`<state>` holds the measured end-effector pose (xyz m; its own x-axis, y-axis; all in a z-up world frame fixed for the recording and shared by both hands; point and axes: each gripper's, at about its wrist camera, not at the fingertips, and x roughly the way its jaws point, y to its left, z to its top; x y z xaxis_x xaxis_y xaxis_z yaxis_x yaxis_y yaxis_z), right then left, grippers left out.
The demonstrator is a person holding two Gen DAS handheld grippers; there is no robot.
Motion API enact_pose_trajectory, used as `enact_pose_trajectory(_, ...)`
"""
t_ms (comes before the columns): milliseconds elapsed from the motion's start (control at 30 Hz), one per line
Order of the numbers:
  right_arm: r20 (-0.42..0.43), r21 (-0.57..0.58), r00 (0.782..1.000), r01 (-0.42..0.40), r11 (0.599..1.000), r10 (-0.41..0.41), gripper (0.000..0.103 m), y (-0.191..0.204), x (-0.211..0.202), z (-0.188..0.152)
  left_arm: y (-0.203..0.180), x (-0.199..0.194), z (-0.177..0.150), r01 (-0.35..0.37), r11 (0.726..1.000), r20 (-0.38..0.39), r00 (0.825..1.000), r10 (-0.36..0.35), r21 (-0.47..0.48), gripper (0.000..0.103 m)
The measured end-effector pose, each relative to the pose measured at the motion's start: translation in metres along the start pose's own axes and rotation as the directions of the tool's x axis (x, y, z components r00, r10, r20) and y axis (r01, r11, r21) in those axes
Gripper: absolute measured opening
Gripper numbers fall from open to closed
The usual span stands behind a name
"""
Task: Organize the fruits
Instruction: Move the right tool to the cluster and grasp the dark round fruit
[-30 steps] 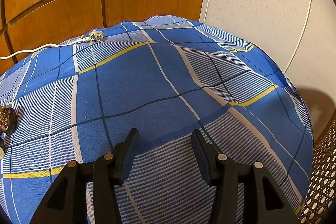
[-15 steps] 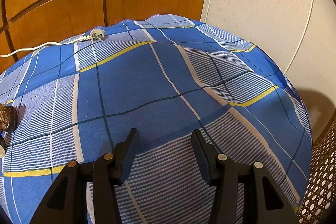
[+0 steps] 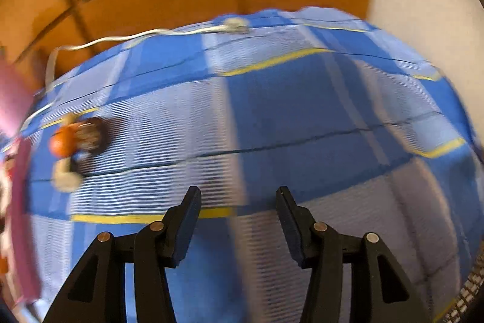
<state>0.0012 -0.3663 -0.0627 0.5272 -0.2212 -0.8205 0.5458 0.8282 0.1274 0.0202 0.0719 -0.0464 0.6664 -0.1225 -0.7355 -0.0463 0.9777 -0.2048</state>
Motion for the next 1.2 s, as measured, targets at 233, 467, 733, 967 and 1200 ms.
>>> enact_pose_trajectory(233,-0.008,-0.086,0.988,-0.155,0.984,0.155,0.052,0.049,0.001,0.025,-0.001,0.007,-0.004,-0.011,1.0,-0.021,1.0,0.012,0.013,0.088)
enact_pose_trajectory(467,-0.018,-0.139,0.98,-0.197,0.971,0.196,0.052,0.081,0.013,0.043,-0.001,0.012,-0.006,-0.012,1.0,-0.039,0.999,0.013,0.014,0.088)
enact_pose_trajectory(733,-0.057,-0.206,0.979,-0.205,0.957,0.198,0.061,0.121,0.032,0.063,0.0,0.012,-0.006,-0.01,1.0,-0.04,0.999,0.011,0.015,0.089)
enact_pose_trajectory(967,-0.108,-0.203,0.982,-0.172,0.964,0.152,0.061,0.131,0.056,0.065,0.001,0.016,-0.007,-0.014,1.0,-0.055,0.998,0.014,0.008,0.089)
enact_pose_trajectory(1200,-0.113,-0.218,0.982,-0.172,0.961,0.15,0.047,0.13,0.063,0.059,0.001,0.016,-0.008,-0.015,1.0,-0.057,0.998,0.015,0.007,0.089)
